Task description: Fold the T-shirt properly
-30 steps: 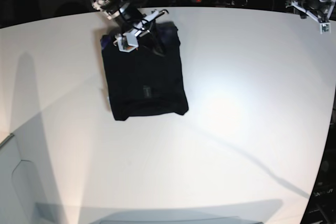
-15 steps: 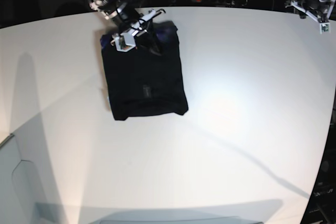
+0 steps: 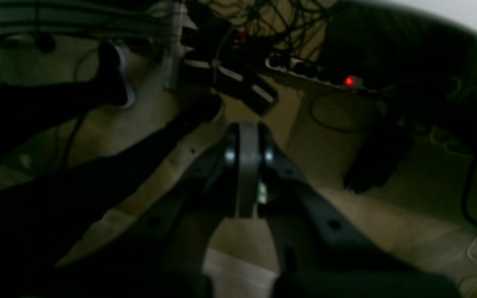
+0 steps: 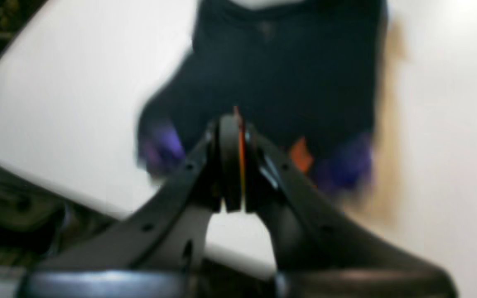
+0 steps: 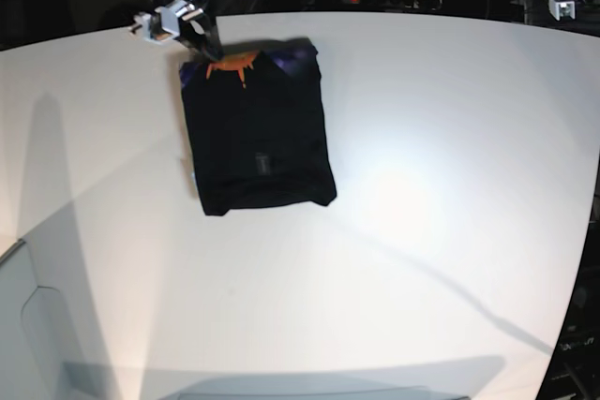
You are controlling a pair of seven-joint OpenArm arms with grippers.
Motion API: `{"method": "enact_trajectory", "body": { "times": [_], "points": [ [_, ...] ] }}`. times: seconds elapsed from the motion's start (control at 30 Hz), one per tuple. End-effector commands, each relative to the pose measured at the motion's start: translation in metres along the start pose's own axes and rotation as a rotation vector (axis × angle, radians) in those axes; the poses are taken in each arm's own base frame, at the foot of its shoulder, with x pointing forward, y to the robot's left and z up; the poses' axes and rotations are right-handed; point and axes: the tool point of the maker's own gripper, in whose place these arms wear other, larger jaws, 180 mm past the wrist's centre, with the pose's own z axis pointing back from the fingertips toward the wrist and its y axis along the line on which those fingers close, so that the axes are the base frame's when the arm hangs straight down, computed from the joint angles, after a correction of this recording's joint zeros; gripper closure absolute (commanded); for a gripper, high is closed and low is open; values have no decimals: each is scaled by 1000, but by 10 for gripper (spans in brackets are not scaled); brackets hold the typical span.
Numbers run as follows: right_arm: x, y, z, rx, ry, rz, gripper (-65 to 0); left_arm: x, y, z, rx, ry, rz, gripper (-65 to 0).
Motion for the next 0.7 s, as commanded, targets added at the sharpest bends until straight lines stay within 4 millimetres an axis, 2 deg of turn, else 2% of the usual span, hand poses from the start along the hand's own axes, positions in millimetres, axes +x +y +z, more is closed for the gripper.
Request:
{"method": "enact_trajectory", "body": {
  "times": [0.0,0.13,0.2,0.33,0.43,0.5,0.6,0.67],
  "points": [
    [6,-2,8,-4,-25,-4,0,-5,9,2,21,17,-8,0],
    [-18,-1,33,-33,61,-34,0,-28,6,-15,-18,78,38,0],
    [-29,4,43,-34,99,-55,0,-31,7,-26,-40,62,57,0],
    [-53,6,54,-45,165,-95,0,-45,-14,-66,-161,30,76,0],
    [-84,1,63,-67,236,-144,0,-63,-30,-89,-239,38,85,0],
    [-105,-7,75,-104,280,-176,0,-65,-43,-103,-282,22,100,0],
    [-127,-13,75,-121,316,-214,0,-73,-56,-123,-326,15,151,0],
    [-142,-15,72,-123,337,-238,0,-75,-73,-138,-368,21,172,0]
  ]
}}
